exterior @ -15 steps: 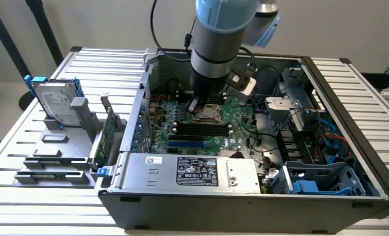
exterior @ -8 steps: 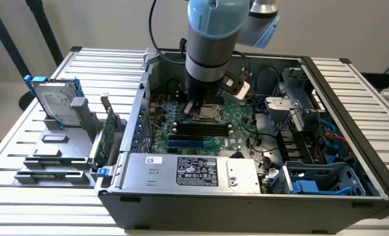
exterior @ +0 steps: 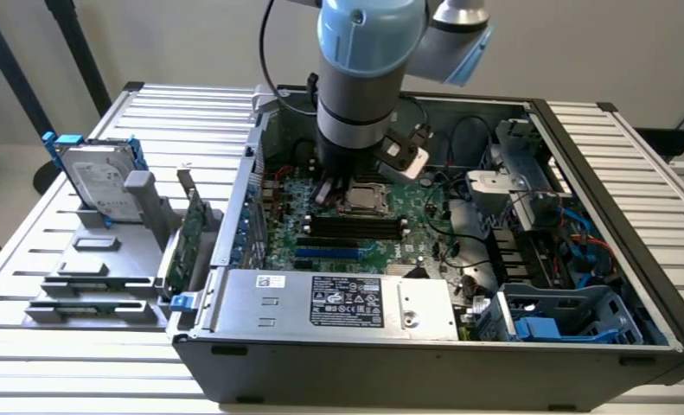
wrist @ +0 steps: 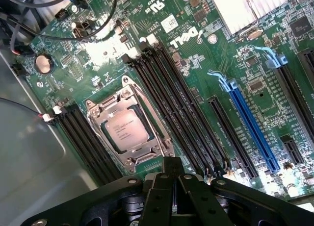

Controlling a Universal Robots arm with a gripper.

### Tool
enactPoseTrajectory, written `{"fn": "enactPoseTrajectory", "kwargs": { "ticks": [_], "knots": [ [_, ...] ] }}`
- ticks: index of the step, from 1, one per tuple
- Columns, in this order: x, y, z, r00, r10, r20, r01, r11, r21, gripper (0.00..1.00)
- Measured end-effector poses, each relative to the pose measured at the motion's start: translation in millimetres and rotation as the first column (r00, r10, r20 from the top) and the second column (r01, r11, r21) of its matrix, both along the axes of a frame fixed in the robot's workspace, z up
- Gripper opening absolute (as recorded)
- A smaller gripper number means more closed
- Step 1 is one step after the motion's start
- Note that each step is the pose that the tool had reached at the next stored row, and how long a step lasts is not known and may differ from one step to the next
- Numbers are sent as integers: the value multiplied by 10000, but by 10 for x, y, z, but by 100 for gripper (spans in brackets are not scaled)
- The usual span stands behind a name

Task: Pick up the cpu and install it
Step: 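Install the first cpu locking lever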

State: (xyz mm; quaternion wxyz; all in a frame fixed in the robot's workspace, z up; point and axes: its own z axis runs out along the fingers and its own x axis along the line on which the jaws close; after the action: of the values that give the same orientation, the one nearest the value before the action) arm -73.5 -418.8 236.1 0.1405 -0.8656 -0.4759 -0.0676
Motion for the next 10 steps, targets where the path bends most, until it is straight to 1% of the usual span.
{"fn": "enactPoseTrajectory", "kwargs": {
  "ticks": [10],
  "knots": [
    [-60, 8, -140, 10000, 0, 1, 0, 10000, 0, 11]
  ]
}}
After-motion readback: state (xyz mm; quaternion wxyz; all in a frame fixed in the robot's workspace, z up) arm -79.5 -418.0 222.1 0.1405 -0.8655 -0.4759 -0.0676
